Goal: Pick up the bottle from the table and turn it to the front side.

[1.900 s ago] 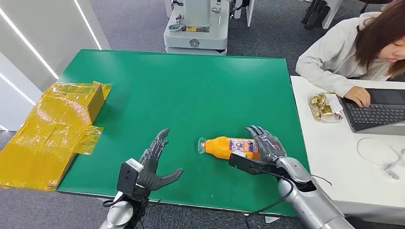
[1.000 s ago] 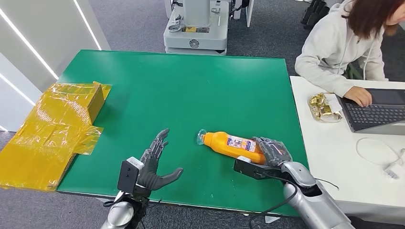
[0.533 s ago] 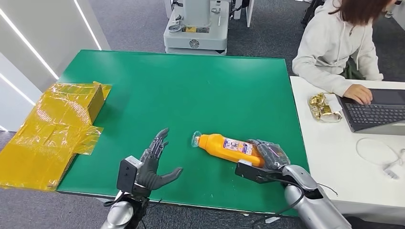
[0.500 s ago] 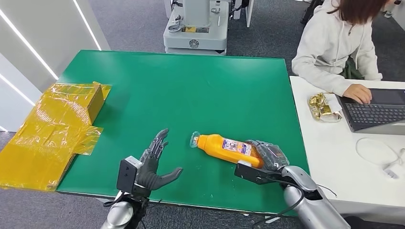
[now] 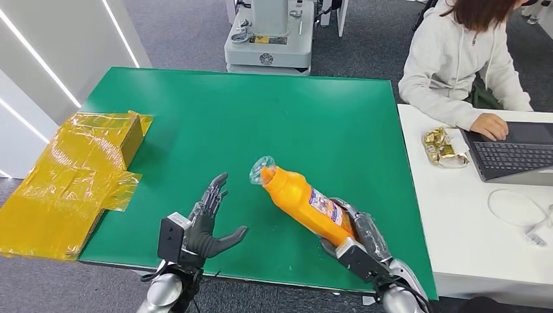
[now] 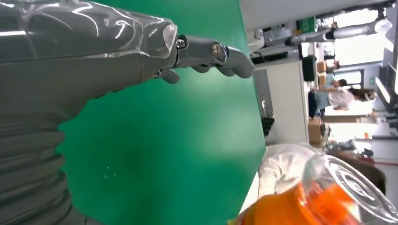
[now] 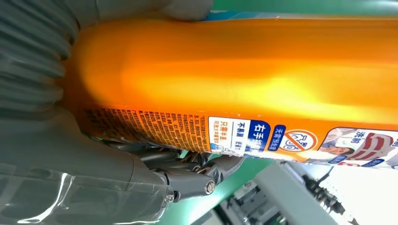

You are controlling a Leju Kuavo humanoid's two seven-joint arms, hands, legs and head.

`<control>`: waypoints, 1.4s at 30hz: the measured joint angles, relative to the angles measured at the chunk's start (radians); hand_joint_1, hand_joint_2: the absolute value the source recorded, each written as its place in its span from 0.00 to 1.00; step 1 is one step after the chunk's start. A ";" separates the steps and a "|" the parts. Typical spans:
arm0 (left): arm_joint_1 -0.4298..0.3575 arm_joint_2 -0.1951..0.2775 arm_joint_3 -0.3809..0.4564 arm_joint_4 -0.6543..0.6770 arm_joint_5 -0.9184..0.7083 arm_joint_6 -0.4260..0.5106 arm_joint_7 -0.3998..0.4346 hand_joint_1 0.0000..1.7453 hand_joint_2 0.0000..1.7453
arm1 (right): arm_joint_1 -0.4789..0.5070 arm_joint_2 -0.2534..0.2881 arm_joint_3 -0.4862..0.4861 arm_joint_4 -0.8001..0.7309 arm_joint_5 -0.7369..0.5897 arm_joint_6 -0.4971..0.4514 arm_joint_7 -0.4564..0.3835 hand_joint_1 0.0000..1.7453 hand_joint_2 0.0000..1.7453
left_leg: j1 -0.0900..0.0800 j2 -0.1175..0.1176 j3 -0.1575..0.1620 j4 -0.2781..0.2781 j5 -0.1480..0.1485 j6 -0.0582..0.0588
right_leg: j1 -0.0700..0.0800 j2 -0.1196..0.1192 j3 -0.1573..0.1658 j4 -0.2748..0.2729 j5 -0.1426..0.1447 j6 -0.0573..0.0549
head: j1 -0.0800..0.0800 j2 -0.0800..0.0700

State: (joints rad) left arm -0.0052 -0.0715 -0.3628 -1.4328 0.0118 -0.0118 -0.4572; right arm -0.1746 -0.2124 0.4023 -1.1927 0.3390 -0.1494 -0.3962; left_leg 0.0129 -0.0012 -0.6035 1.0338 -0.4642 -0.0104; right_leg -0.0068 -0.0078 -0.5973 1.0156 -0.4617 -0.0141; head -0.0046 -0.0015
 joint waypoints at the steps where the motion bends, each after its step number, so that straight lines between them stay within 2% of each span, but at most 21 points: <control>1: -0.001 0.000 0.000 0.000 0.000 0.000 -0.004 0.00 1.00 | 0.014 0.004 -0.009 -0.014 -0.010 -0.015 -0.004 1.00 1.00 | 0.000 0.000 0.000 0.000 0.000 0.000 | 0.000 0.000 0.000 0.000 0.000 0.000 | 0.000 0.000; 8: -0.044 0.012 0.000 0.011 0.036 -0.047 -0.021 0.00 1.00 | 0.105 0.031 -0.068 -0.116 -0.073 -0.103 -0.042 1.00 1.00 | 0.000 0.000 0.000 0.000 0.000 0.000 | 0.000 0.000 0.000 0.000 0.000 0.000 | 0.000 0.000; 16: -0.138 0.023 -0.002 0.046 0.108 -0.121 -0.015 0.00 1.00 | 0.104 0.044 -0.081 -0.143 -0.094 -0.110 -0.064 1.00 1.00 | 0.000 0.001 0.000 0.000 0.000 0.000 | 0.000 0.001 0.000 0.000 0.001 0.000 | 0.000 0.000; 24: -0.315 0.023 -0.018 0.085 0.304 -0.263 0.072 0.00 1.00 | -0.098 0.079 -0.027 0.012 -0.131 -0.101 -0.111 1.00 1.00 | 0.000 0.002 0.000 0.001 0.003 0.001 | 0.000 0.002 -0.001 0.001 0.004 0.000 | 0.000 0.000; 27: -0.395 0.013 -0.030 0.114 0.415 -0.305 0.129 0.00 1.00 | -0.210 0.123 0.024 0.124 -0.113 -0.112 -0.119 1.00 1.00 | 0.000 0.003 -0.001 0.001 0.005 0.000 | 0.000 0.003 -0.002 0.002 0.006 -0.001 | 0.000 0.000; 31: -0.487 -0.012 -0.044 0.174 0.497 -0.314 0.174 0.00 1.00 | -0.335 0.186 0.091 0.255 -0.096 -0.134 -0.121 1.00 1.00 | 0.000 0.003 0.000 0.001 0.006 0.000 | 0.000 0.003 -0.002 0.002 0.006 -0.001 | 0.000 0.000; 35: -0.521 -0.024 -0.052 0.205 0.514 -0.314 0.176 0.00 1.00 | -0.395 0.218 0.129 0.315 -0.094 -0.146 -0.117 1.00 1.00 | 0.000 0.002 -0.001 0.001 0.006 0.000 | 0.000 0.003 -0.002 0.002 0.006 -0.001 | 0.000 0.000; 42: -0.531 -0.026 -0.059 0.224 0.511 -0.301 0.168 0.00 1.00 | -0.429 0.236 0.153 0.356 -0.087 -0.150 -0.108 1.00 1.00 | 0.000 0.002 -0.002 0.001 0.005 0.000 | 0.000 0.003 -0.003 0.001 0.005 -0.001 | 0.000 0.000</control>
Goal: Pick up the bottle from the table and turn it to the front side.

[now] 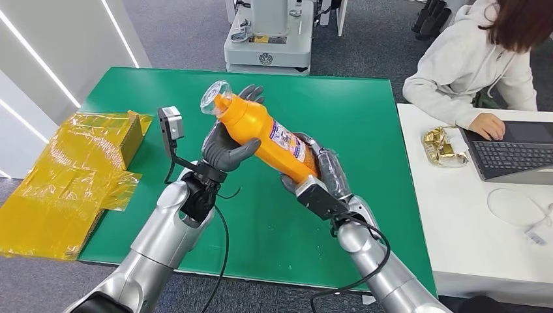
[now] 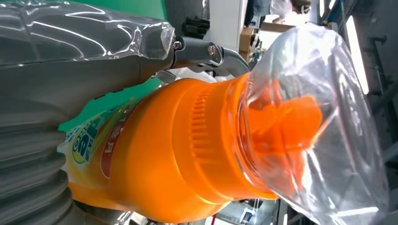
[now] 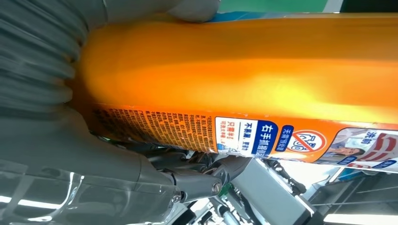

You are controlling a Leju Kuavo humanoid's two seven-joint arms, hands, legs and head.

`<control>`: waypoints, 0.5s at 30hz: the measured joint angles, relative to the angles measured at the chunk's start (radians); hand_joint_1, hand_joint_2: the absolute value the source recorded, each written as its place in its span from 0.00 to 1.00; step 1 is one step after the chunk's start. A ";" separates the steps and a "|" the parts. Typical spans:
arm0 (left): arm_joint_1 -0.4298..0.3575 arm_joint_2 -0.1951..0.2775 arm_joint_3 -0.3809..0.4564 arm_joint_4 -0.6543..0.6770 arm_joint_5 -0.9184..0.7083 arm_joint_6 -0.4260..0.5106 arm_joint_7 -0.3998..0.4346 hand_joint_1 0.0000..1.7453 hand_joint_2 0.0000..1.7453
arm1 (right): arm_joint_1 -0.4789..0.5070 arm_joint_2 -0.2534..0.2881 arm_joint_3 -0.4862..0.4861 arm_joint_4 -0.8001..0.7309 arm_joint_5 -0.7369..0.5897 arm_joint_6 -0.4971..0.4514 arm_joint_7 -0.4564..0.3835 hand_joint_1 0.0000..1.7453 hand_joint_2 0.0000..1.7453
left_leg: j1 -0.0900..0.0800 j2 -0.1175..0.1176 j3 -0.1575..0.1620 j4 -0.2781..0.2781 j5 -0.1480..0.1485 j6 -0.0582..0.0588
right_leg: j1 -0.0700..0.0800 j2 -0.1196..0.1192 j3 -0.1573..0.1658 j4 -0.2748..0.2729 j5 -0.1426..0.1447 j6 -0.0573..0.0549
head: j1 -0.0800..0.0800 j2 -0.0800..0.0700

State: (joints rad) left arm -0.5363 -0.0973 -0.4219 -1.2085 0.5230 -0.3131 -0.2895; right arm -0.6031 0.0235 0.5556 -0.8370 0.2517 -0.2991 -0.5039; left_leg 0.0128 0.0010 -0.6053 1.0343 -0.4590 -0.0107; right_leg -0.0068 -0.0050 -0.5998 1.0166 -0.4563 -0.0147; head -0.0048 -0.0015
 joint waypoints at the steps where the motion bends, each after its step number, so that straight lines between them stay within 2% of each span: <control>1: -0.001 0.000 0.000 0.000 -0.005 0.006 -0.006 0.00 1.00 | -0.003 0.002 0.003 0.002 0.005 -0.003 0.002 1.00 1.00 | 0.000 0.000 0.000 0.000 0.000 0.000 | 0.000 0.000 0.000 0.000 0.000 0.000 | 0.000 0.000; 6: -0.003 -0.003 0.000 -0.005 -0.070 0.041 -0.053 0.00 1.00 | -0.008 0.011 0.010 -0.009 0.048 -0.019 0.026 1.00 1.00 | 0.000 0.000 0.000 0.000 0.000 0.000 | 0.000 0.000 0.000 0.000 0.000 0.000 | 0.000 0.000; 12: -0.002 -0.015 0.005 -0.025 -0.136 0.087 -0.065 0.00 1.00 | -0.003 0.011 0.009 -0.037 0.104 -0.023 0.067 1.00 1.00 | 0.000 0.000 0.000 0.000 0.000 0.000 | 0.000 0.000 0.000 0.000 0.000 0.000 | 0.000 0.000; 13: -0.002 -0.018 0.008 -0.029 -0.142 0.094 -0.071 0.03 1.00 | 0.000 0.011 0.008 -0.038 0.110 -0.024 0.068 1.00 1.00 | 0.000 0.000 0.000 0.000 0.000 0.000 | 0.000 0.000 0.000 0.000 0.000 0.000 | 0.000 0.000; 15: 0.000 -0.024 0.020 -0.041 -0.149 0.106 -0.083 0.33 1.00 | 0.011 0.011 0.002 -0.044 0.120 -0.026 0.068 1.00 1.00 | 0.000 0.000 0.000 0.000 0.000 0.000 | 0.000 0.000 0.000 0.000 0.000 0.000 | 0.000 0.000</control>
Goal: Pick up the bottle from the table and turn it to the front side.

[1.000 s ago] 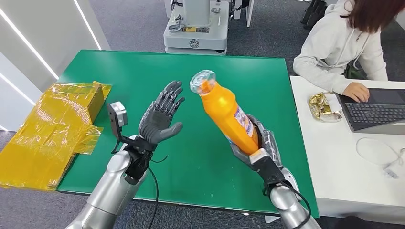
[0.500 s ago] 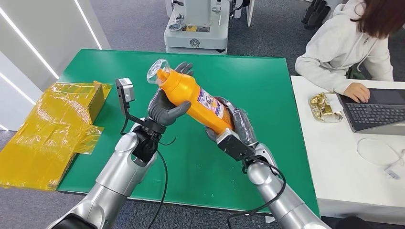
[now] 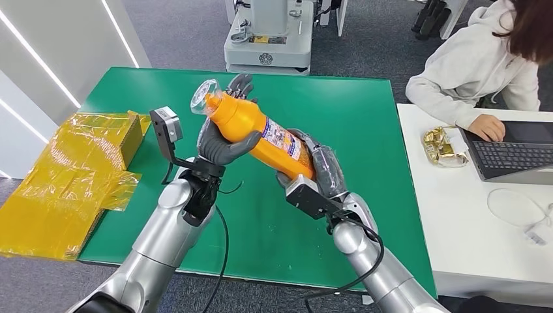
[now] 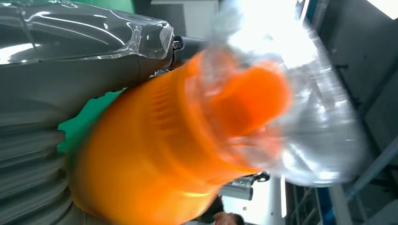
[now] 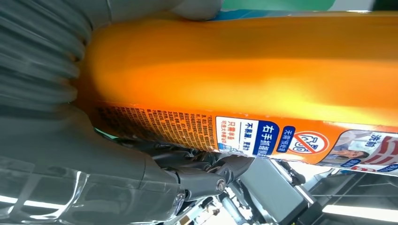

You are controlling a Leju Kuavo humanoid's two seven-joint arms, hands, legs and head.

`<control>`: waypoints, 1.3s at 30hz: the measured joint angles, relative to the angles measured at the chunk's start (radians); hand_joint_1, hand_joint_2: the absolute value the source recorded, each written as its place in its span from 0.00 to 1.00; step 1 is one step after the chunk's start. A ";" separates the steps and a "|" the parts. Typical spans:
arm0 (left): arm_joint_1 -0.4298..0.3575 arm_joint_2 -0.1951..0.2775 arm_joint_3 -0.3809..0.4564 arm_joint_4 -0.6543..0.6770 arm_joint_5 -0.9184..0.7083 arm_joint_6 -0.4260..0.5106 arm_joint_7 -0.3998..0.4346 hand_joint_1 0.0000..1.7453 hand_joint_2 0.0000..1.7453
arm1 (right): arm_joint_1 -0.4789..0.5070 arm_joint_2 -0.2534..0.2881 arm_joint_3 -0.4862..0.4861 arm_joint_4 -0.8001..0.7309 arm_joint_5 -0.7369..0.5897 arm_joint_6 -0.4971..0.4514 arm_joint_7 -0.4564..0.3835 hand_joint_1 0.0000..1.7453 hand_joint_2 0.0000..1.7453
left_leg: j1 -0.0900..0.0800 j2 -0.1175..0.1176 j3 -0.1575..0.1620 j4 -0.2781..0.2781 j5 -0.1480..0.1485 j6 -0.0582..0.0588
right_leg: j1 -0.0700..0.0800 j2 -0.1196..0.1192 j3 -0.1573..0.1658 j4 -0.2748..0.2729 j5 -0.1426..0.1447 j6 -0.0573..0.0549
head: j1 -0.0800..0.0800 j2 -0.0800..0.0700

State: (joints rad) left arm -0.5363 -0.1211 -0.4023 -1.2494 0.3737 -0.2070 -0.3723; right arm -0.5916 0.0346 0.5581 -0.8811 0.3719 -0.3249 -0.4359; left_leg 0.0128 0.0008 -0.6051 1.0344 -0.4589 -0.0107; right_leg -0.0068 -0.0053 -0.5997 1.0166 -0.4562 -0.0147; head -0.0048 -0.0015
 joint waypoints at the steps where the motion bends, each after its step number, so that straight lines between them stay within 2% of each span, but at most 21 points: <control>1: 0.002 -0.003 0.006 -0.007 -0.002 0.004 -0.003 0.56 1.00 | 0.007 0.000 -0.004 -0.004 0.004 -0.001 0.000 1.00 1.00 | 0.000 0.000 0.000 0.000 0.000 0.000 | 0.000 0.000 0.000 0.000 0.000 0.000 | 0.000 0.000; 2: 0.004 -0.006 0.012 -0.013 -0.001 0.006 -0.005 0.78 1.00 | 0.013 0.000 -0.007 -0.009 0.008 -0.001 0.001 1.00 1.00 | 0.000 0.000 0.000 0.000 0.000 0.000 | 0.000 0.000 0.000 0.000 0.000 0.000 | 0.000 0.000; 4: 0.009 -0.013 0.023 -0.024 0.004 0.005 -0.007 0.97 1.00 | 0.025 0.000 -0.015 -0.017 0.014 -0.002 0.004 1.00 1.00 | 0.000 0.000 0.000 0.000 0.000 0.000 | 0.000 0.000 0.000 0.000 0.000 0.000 | 0.000 0.000; 5: 0.010 -0.016 0.027 -0.028 0.008 0.004 -0.008 1.00 1.00 | 0.028 0.000 -0.017 -0.020 0.016 -0.002 0.005 1.00 1.00 | 0.000 0.000 0.000 0.000 0.000 0.000 | 0.000 0.000 0.000 0.000 0.000 0.000 | 0.000 0.000; 9: 0.011 -0.018 0.031 -0.031 0.011 0.002 -0.008 1.00 1.00 | 0.032 -0.001 -0.019 -0.022 0.018 -0.002 0.006 1.00 1.00 | 0.000 0.000 0.000 0.000 0.000 0.000 | 0.000 0.000 0.000 0.000 0.000 0.000 | 0.000 0.000; 14: 0.023 -0.041 0.053 -0.036 0.134 -0.071 0.036 1.00 1.00 | 0.061 -0.002 -0.043 -0.045 0.043 0.003 0.013 0.98 1.00 | 0.000 0.000 0.000 0.000 0.000 0.000 | 0.000 0.000 0.000 0.000 0.000 0.000 | 0.000 0.000; 20: 0.028 -0.046 0.055 -0.036 0.184 -0.094 0.062 1.00 1.00 | 0.080 -0.006 -0.050 -0.061 0.047 -0.005 0.010 0.95 1.00 | 0.000 0.000 0.000 0.000 0.000 0.000 | 0.000 0.000 0.000 0.000 0.000 0.000 | 0.000 0.000; 21: 0.028 -0.047 0.055 -0.036 0.189 -0.096 0.065 1.00 1.00 | 0.081 -0.007 -0.051 -0.064 0.047 -0.005 0.010 0.92 1.00 | 0.000 0.000 0.000 0.000 0.000 0.000 | 0.000 0.000 0.000 0.000 0.000 0.000 | 0.000 0.000; 24: 0.029 -0.050 0.056 -0.036 0.196 -0.099 0.070 1.00 1.00 | 0.086 -0.008 -0.053 -0.069 0.048 -0.004 0.011 0.21 1.00 | 0.000 0.000 0.000 0.000 0.000 0.000 | 0.000 0.000 0.000 0.000 0.000 0.000 | 0.000 0.000; 25: 0.029 -0.051 0.056 -0.036 0.199 -0.100 0.073 1.00 1.00 | 0.087 -0.008 -0.054 -0.070 0.049 -0.004 0.011 0.00 1.00 | 0.000 0.000 0.000 0.000 0.000 0.000 | 0.000 0.000 0.000 0.000 0.000 0.000 | 0.000 0.000; 30: 0.029 -0.054 0.055 -0.025 0.209 -0.103 0.085 1.00 1.00 | 0.088 -0.008 -0.058 -0.073 0.044 -0.005 0.009 0.00 1.00 | 0.000 0.000 0.000 0.000 0.000 0.000 | 0.000 0.000 0.000 0.000 0.000 0.000 | 0.000 0.000; 33: 0.025 -0.057 0.053 -0.009 0.161 -0.076 0.063 1.00 1.00 | 0.090 -0.009 -0.061 -0.078 0.032 -0.005 0.006 0.00 1.00 | 0.000 0.000 0.000 0.000 0.000 0.000 | 0.000 0.000 0.000 0.000 0.000 0.000 | 0.000 0.000; 39: -0.019 -0.033 0.054 0.058 -0.129 0.091 -0.044 1.00 1.00 | 0.122 -0.026 -0.078 -0.129 0.015 0.007 0.001 0.00 1.00 | 0.000 0.000 0.000 0.000 0.000 0.000 | 0.000 0.000 0.000 0.000 0.000 0.000 | 0.000 0.000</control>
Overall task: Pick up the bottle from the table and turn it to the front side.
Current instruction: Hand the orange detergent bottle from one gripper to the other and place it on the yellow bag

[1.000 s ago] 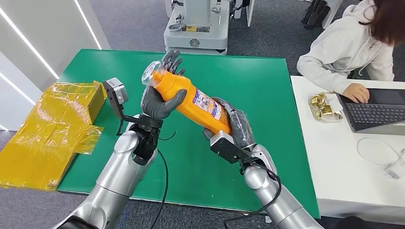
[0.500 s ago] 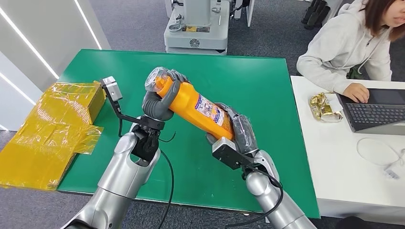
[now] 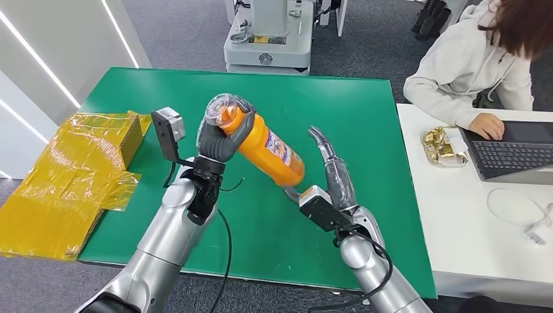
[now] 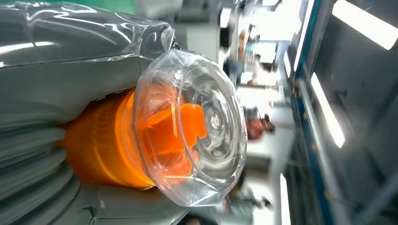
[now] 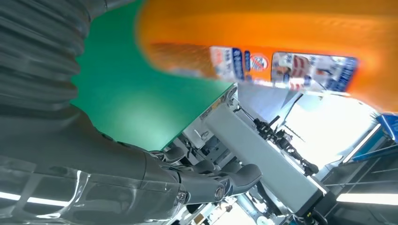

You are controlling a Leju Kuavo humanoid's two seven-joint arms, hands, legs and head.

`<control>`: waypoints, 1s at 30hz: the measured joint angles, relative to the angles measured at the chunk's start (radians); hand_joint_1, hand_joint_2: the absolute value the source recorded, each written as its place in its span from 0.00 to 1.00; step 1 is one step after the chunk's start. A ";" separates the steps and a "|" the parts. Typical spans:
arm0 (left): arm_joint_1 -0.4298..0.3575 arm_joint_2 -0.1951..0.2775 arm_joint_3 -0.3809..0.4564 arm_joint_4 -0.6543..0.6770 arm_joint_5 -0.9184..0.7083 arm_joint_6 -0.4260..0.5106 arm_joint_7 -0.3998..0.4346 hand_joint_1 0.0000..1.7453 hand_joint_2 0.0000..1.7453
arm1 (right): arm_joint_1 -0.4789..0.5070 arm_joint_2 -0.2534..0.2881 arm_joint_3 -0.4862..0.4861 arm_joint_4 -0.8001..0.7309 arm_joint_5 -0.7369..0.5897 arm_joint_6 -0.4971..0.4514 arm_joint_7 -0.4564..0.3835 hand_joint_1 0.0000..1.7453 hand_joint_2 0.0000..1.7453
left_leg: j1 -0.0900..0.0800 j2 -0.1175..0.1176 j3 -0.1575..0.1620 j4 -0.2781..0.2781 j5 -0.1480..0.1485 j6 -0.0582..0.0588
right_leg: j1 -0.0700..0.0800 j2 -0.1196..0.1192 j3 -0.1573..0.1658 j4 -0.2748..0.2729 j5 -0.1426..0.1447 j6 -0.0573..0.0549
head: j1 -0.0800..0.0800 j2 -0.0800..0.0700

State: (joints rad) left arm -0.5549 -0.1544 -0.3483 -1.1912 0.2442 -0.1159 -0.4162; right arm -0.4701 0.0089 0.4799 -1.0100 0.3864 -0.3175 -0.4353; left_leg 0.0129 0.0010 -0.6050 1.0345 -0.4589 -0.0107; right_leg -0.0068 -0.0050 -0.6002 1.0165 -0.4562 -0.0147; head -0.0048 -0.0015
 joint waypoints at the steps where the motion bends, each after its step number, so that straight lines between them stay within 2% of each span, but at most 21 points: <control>1: -0.012 0.010 0.000 0.013 -0.063 0.038 -0.020 1.00 1.00 | 0.013 -0.006 -0.004 -0.019 -0.003 0.002 -0.002 0.00 1.00 | 0.000 0.000 0.000 0.000 0.000 0.000 | 0.000 0.000 0.000 0.000 0.000 0.000 | 0.000 0.000; 7: -0.084 0.074 0.002 0.076 -0.389 0.229 -0.097 1.00 1.00 | 0.110 -0.058 -0.031 -0.170 -0.022 -0.001 -0.014 0.00 1.00 | 0.000 0.000 0.000 0.000 0.000 0.000 | 0.000 0.000 0.000 0.000 0.000 0.000 | 0.000 0.000; 13: -0.131 0.125 0.002 0.112 -0.602 0.346 -0.093 1.00 1.00 | 0.196 -0.100 -0.055 -0.321 -0.028 -0.023 -0.032 0.00 1.00 | 0.000 0.000 0.000 0.000 0.000 0.000 | 0.000 0.000 0.000 0.000 0.000 0.000 | 0.000 0.000; 22: -0.160 0.244 -0.006 0.129 -1.260 0.618 0.122 1.00 1.00 | 0.391 -0.158 -0.124 -0.636 -0.003 -0.079 -0.051 0.00 1.00 | 0.000 0.001 0.000 -0.001 -0.001 0.000 | 0.000 0.001 -0.001 0.000 0.000 0.000 | 0.000 0.000; 26: -0.159 0.288 -0.020 0.140 -1.530 0.648 0.258 1.00 1.00 | 0.446 -0.171 -0.142 -0.722 0.022 -0.100 -0.051 0.00 1.00 | 0.000 0.000 0.000 -0.001 -0.001 0.000 | 0.000 0.000 -0.001 0.000 -0.001 0.000 | 0.000 0.000; 30: -0.152 0.316 -0.026 0.149 -1.701 0.636 0.344 1.00 1.00 | 0.500 -0.178 -0.159 -0.797 0.048 -0.123 -0.046 0.00 1.00 | 0.000 0.001 0.000 -0.001 -0.001 0.000 | 0.000 0.001 0.000 0.000 0.000 0.000 | 0.000 0.000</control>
State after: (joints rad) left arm -0.7074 0.1616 -0.3744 -1.0418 -1.4568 0.5199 -0.0722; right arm 0.0303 -0.1696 0.3213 -1.8073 0.4342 -0.4409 -0.4812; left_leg 0.0128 0.0018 -0.6053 1.0339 -0.4595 -0.0108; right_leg -0.0068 -0.0043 -0.6007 1.0164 -0.4567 -0.0147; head -0.0047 -0.0015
